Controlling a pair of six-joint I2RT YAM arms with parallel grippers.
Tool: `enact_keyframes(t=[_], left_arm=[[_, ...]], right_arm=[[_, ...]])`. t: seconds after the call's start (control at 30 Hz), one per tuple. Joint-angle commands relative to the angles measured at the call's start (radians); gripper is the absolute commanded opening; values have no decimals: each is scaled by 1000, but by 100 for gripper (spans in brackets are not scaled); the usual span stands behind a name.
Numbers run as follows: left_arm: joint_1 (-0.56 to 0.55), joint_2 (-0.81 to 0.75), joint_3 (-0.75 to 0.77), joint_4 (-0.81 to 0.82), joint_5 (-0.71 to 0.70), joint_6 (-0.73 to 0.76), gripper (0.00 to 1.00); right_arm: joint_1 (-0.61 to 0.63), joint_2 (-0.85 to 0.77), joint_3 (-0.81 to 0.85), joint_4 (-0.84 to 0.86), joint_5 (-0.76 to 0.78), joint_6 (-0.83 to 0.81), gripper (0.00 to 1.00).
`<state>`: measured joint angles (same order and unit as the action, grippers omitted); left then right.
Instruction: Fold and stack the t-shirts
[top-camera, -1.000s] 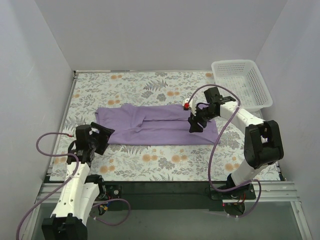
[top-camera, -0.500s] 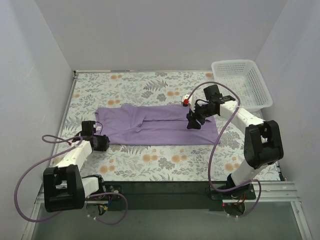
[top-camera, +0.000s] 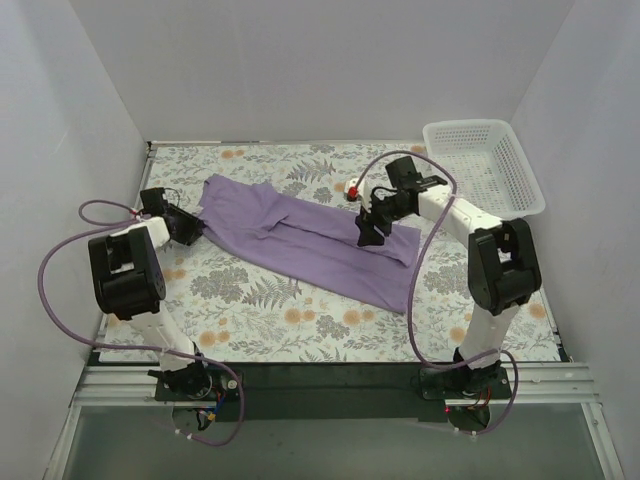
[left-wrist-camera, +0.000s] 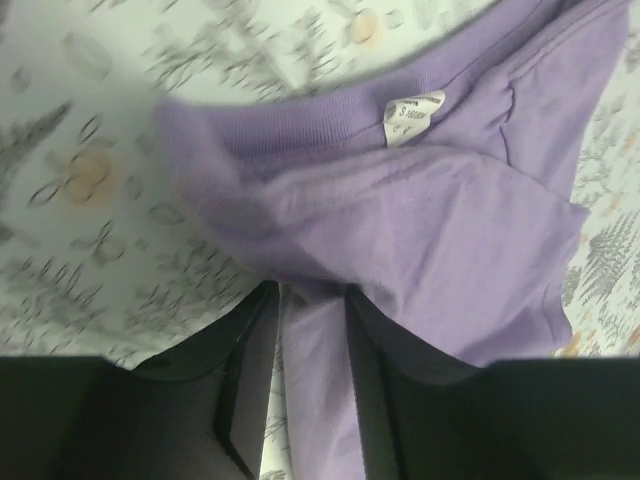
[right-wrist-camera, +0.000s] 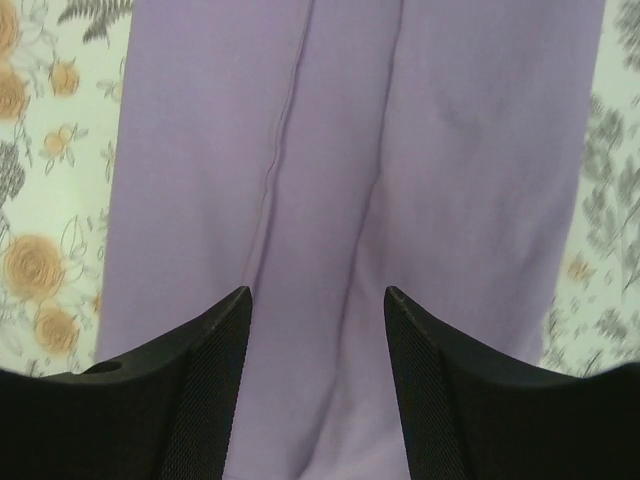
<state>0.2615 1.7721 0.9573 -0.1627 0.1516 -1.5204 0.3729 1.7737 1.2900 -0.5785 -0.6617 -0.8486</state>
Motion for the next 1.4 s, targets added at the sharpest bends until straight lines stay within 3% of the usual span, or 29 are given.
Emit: enact_keyframes(t=[0.0, 0.03, 0.17, 0.2, 0.3, 0.37, 0.5, 0.6, 0.7, 0.73, 0.87, 1.03, 1.2, 1.3, 1.33, 1.37], left_arm=[[5, 1, 98, 37, 103, 155, 33], [5, -38, 103, 41, 92, 166, 50], [5, -186, 81, 34, 25, 206, 67], [7, -221, 61, 31, 11, 212, 72], [10, -377, -24, 0, -13, 203, 89], [15, -506, -115, -15, -17, 195, 97], [22, -695, -259, -46, 29, 197, 98], [24, -793, -340, -66, 81, 171, 98], [24, -858, -393, -75, 118, 138, 97], [25, -876, -403, -77, 123, 129, 96], [24, -860, -448, -69, 160, 91, 94], [22, -659, -474, -19, 210, -9, 90], [-5, -458, -433, 202, 282, -58, 79], [-70, -305, -310, 247, 305, -26, 76], [-108, -221, -274, 247, 302, -17, 76], [-126, -177, -191, 244, 305, -3, 75]], right_arm=[[38, 138, 188, 16, -33, 98, 63], [40, 182, 250, 17, -41, 144, 62], [60, 430, 575, 39, 1, 562, 63], [66, 542, 738, 34, 34, 633, 64], [78, 685, 912, 32, 51, 701, 64], [87, 717, 933, 51, 86, 710, 65], [87, 763, 931, 69, 99, 723, 64], [89, 759, 887, 71, 97, 715, 57], [86, 738, 829, 68, 122, 695, 34], [83, 730, 813, 66, 128, 686, 22], [48, 675, 737, 58, 145, 680, 1], [-38, 532, 530, 71, 241, 692, 1], [-106, 336, 264, 111, 309, 688, 1], [-129, 227, 148, 117, 287, 628, 22], [-132, 196, 128, 117, 280, 581, 39], [-134, 169, 86, 114, 268, 547, 47]])
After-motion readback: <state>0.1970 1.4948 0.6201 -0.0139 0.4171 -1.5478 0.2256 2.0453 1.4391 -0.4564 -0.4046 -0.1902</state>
